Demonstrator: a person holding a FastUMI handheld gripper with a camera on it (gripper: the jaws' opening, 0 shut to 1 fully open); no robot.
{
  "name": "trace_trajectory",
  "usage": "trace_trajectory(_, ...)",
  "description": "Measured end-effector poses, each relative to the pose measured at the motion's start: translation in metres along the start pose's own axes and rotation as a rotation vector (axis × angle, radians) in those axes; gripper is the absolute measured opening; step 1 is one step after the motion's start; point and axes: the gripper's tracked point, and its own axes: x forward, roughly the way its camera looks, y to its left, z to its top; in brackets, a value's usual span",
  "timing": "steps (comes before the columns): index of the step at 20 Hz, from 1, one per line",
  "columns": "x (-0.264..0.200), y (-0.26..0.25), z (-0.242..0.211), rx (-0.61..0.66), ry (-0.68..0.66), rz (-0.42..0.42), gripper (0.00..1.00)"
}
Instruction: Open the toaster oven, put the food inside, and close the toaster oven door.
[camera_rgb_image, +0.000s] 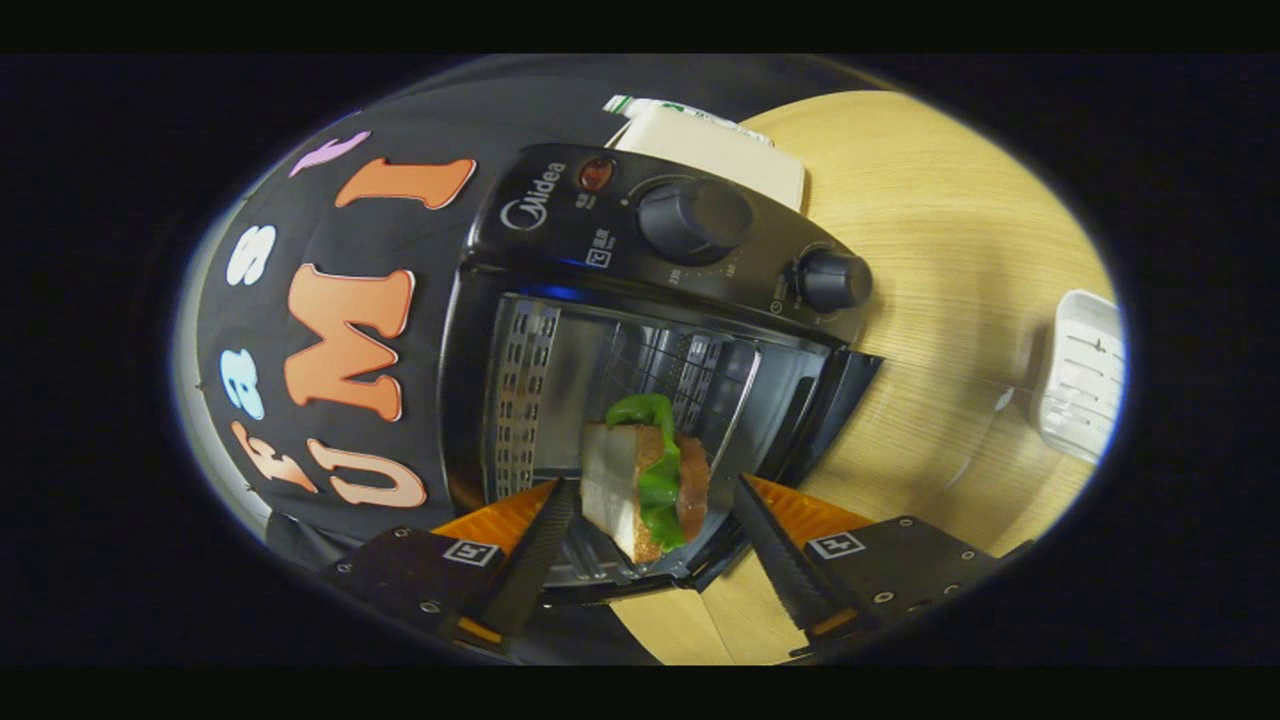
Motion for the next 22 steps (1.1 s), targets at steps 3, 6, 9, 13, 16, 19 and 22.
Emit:
trace_trajectory(3,-0.023,0.001,0.003,-0.027,-0.009,0.002,0.98)
trace_trajectory(6,-0.053,-0.004,0.001,-0.056,0.005,-0.008,0.98)
trace_trajectory(9,-0.093,-0.008,-0.016,-0.155,0.03,-0.017,0.98)
trace_trajectory(13,-0.141,-0.022,-0.049,-0.355,0.107,-0.042,0.98)
trace_trajectory(16,-0.172,-0.035,-0.062,-0.473,0.137,-0.07,0.98)
trace_trajectory(19,-0.194,-0.059,-0.066,-0.637,0.13,-0.138,0.98)
trace_trajectory(22,-0.202,-0.089,-0.063,-0.855,0.124,-0.235,0.99)
